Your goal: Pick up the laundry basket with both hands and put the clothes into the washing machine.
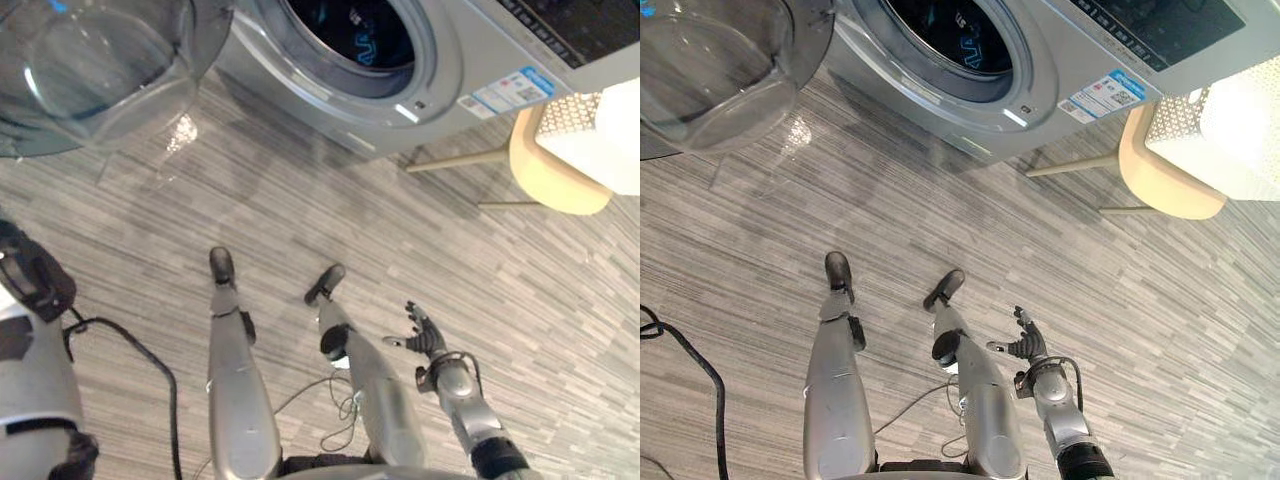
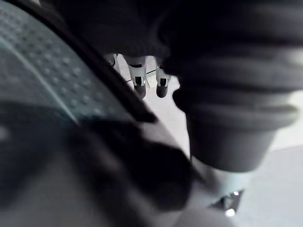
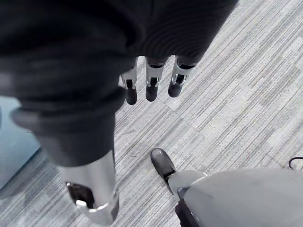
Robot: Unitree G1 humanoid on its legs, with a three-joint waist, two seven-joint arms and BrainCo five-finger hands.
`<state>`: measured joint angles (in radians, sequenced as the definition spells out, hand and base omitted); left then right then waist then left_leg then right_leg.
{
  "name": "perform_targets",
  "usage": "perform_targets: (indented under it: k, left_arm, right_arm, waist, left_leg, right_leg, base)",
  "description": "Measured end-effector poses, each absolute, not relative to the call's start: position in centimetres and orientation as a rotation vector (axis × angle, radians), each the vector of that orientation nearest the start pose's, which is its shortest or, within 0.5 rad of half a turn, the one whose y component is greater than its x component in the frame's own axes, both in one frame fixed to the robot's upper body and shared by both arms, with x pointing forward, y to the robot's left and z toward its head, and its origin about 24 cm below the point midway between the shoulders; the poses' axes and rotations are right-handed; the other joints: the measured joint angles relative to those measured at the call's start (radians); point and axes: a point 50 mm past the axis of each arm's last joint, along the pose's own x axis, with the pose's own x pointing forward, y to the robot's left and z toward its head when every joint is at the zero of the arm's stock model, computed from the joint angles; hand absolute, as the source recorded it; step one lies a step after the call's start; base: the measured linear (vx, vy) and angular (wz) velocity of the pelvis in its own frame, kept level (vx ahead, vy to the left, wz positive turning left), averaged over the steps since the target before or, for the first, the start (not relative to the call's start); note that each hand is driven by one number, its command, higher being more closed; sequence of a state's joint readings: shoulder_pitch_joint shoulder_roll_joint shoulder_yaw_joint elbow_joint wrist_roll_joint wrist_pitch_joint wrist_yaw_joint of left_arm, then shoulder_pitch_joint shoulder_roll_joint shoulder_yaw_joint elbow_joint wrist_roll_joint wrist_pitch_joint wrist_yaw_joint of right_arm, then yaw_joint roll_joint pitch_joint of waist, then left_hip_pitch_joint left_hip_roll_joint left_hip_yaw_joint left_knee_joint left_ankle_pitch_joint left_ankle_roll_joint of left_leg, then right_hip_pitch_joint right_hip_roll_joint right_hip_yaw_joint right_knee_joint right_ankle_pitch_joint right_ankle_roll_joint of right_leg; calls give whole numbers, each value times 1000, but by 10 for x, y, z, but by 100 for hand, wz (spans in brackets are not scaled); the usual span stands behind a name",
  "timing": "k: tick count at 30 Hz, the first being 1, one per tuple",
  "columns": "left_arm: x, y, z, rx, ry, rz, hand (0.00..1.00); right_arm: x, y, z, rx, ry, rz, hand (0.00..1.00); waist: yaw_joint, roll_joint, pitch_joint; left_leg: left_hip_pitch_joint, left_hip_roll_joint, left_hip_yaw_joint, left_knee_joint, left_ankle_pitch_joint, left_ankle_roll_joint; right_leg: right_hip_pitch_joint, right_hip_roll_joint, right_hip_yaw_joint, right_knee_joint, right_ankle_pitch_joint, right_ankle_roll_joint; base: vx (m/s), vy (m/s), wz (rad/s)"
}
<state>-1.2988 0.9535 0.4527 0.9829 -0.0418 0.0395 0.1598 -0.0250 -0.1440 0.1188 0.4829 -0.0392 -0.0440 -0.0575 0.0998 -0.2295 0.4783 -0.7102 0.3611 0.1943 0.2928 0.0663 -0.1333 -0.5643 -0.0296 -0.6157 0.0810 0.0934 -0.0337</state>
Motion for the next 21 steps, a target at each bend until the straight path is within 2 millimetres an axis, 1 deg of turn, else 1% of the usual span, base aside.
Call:
perform_targets:
  k: [3, 5, 7, 8, 9, 12, 13, 14, 16, 17, 19, 20, 21]
  left_arm:
    - [289, 422, 359, 45, -513, 851, 0]
    - [280, 434, 348, 94, -471, 882, 0]
    - [277, 437, 344, 120, -456, 890, 0]
    - [277, 438, 337, 155, -436, 882, 0]
    - [278, 437, 337, 161, -435, 869, 0]
    - [290, 424, 323, 252, -389, 748, 0]
    - [298, 416, 314, 295, -356, 677, 0]
    - [301, 413, 307, 298, -339, 639, 0]
    - [319, 398, 275, 303, -238, 503, 0]
    - [326, 390, 265, 306, -204, 459, 0]
    - [347, 358, 213, 319, -50, 254, 0]
    - [350, 348, 198, 330, -6, 191, 0]
    - [355, 324, 168, 364, 76, 76, 0]
  right_arm:
    - [228, -164, -59, -218, 428, 71, 0]
    - [227, -160, -60, -218, 433, 102, 0]
    - [227, -158, -59, -219, 431, 116, 0]
    - [226, -156, -60, -221, 431, 127, 0]
    - [226, -156, -59, -221, 429, 129, 0]
    - [227, -161, -54, -245, 411, 159, 0]
    - [226, -164, -51, -263, 402, 178, 0]
    - [226, -165, -50, -272, 396, 193, 0]
    - [226, -169, -43, -314, 373, 241, 0]
    - [227, -171, -41, -324, 365, 247, 0]
    - [227, -177, -36, -361, 355, 271, 0]
    - [226, -179, -36, -370, 358, 279, 0]
    - [226, -181, -36, -399, 361, 299, 0]
  waist:
    - [0, -1, 0]
    - [0, -1, -1]
    - [-1, -1, -1]
    - [2, -2, -1]
    - [2, -2, -1]
    - [21, -2, -2]
    - [26, -3, -2]
    - [27, -3, -2]
    - [26, -5, -4]
    - [24, -5, -6]
    - [27, -4, -15]
    - [27, -4, -26]
    - [23, -2, -50]
  left_leg:
    - [-5, 15, 6, 6, -1, -1]
    - [-18, 34, 11, 22, -7, -9]
    - [-22, 42, 12, 28, -9, -12]
    - [-22, 48, 14, 29, -9, -13]
    - [-22, 50, 14, 29, -9, -13]
    - [-11, 48, 20, 26, -9, -13]
    - [0, 40, 21, 21, -8, -13]
    - [9, 37, 23, 20, -9, -13]
    - [52, 14, 28, 5, -11, -9]
    - [61, 4, 30, -1, -11, -8]
    - [88, -27, 47, -13, -16, 1]
    - [92, -34, 53, -16, -17, 3]
    - [98, -50, 61, -17, -20, 9]
  right_leg:
    - [-2, 16, 8, -15, -1, 1]
    - [-17, 32, 18, -16, 0, 2]
    - [-20, 39, 20, -18, 0, 2]
    - [-20, 46, 22, -20, 1, 1]
    - [-20, 48, 22, -20, 1, 1]
    - [-16, 45, 25, -15, 2, -1]
    - [-6, 38, 25, -14, 4, -4]
    - [2, 35, 24, -14, 4, -4]
    - [37, 13, 23, -13, 1, 0]
    - [43, 5, 24, -13, 1, 0]
    - [57, -27, 30, -10, 6, 5]
    - [57, -35, 32, -10, 11, 6]
    - [57, -52, 41, -8, 17, 12]
  base:
    - [85, 21, -14]
    - [102, 30, -23]
    - [96, 27, -15]
    - [97, 26, -8]
    - [146, 45, -5]
    - [129, 85, 0]
    - [84, 88, 9]
    - [103, 112, 17]
    - [78, 134, 22]
    - [70, 183, 22]
    - [31, 169, 16]
    - [21, 170, 8]
    - [23, 167, 3]
